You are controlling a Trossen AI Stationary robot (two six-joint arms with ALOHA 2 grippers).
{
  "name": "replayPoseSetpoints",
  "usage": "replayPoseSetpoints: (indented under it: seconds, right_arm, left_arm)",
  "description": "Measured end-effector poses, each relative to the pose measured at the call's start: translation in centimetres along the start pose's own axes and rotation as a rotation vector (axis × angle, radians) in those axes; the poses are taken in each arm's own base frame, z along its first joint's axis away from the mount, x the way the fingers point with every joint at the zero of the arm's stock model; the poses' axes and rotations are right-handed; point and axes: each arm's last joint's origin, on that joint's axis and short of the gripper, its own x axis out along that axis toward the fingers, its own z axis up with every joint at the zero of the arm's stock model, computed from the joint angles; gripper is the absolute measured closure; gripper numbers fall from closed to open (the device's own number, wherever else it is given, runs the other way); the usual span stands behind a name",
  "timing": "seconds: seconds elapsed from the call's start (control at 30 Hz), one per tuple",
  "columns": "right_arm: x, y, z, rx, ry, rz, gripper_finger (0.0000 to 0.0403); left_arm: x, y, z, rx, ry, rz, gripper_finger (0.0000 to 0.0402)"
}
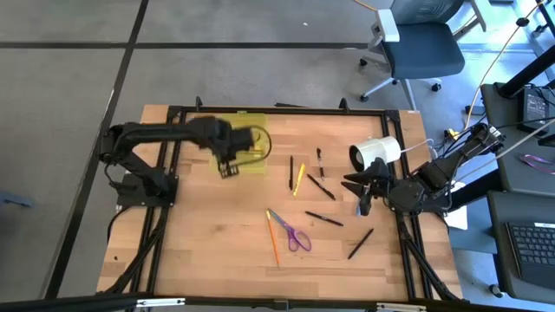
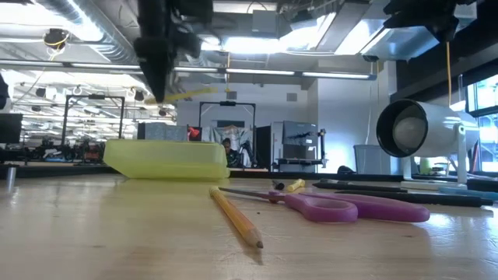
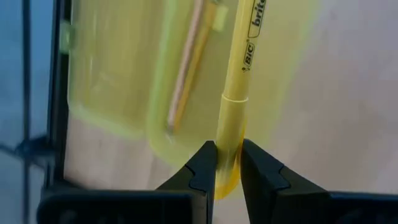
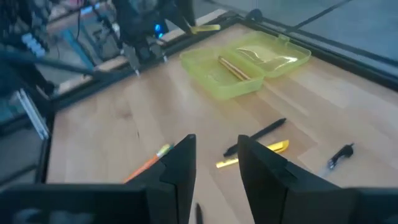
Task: Pick & place school supplies into a supply box
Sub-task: Put the left yellow pen into the yellow supply box
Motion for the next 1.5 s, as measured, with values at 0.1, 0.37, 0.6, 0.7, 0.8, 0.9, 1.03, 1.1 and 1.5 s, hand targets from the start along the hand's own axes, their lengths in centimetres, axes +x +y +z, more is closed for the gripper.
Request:
replayPoseSetpoints:
  seconds: [0.1, 0.37, 0.6, 0.7, 0.8, 0.9, 1.03, 1.1, 1.5]
  right_arm:
    - [0.0, -0.1, 0.0, 0.082, -0.02, -0.026, 0.0281]
    - [0.4, 0.0, -0.4, 0.247, -0.012, -0.051, 0.0281]
    - [2.2, 0.5, -1.3, 0.301, 0.061, -0.09, 0.0281]
    - [3.0, 0.5, -1.4, 0.328, 0.116, -0.103, 0.0281]
    - [3.6, 0.6, -1.6, 0.36, 0.181, -0.095, 0.0281]
    - [3.9, 0.6, -1.9, 0.4, 0.234, -0.1, 0.0281]
    - [4.0, 0.4, -2.3, 0.445, 0.29, -0.122, 0.0281]
    - [3.8, 0.2, -2.6, 0.469, 0.324, -0.14, 0.0281]
    - [3.5, -1.4, -5.6, 0.57, 0.715, -0.458, 0.0281]
  left_arm:
    - [1.5, 2.8, -0.1, 0.017, -0.007, -0.061, 0.0357]
    - [5.1, 5.4, -1.0, 0.082, -0.009, -0.116, 0.0357]
    - [7.0, 4.8, -1.9, 0.086, 0.019, -0.158, 0.0359]
    - [8.1, 4.4, -1.7, 0.086, 0.033, -0.179, 0.0357]
    - [9.3, 4.3, -1.4, 0.088, 0.067, -0.19, 0.0356]
    - [10.6, 4.1, -1.0, 0.083, 0.097, -0.21, 0.0357]
    - [12.1, 3.8, -0.8, 0.08, 0.147, -0.229, 0.0354]
    - [12.5, 3.7, -0.8, 0.08, 0.162, -0.233, 0.0353]
    - [12.7, 3.7, -0.7, 0.046, 0.171, -0.232, 0.0352]
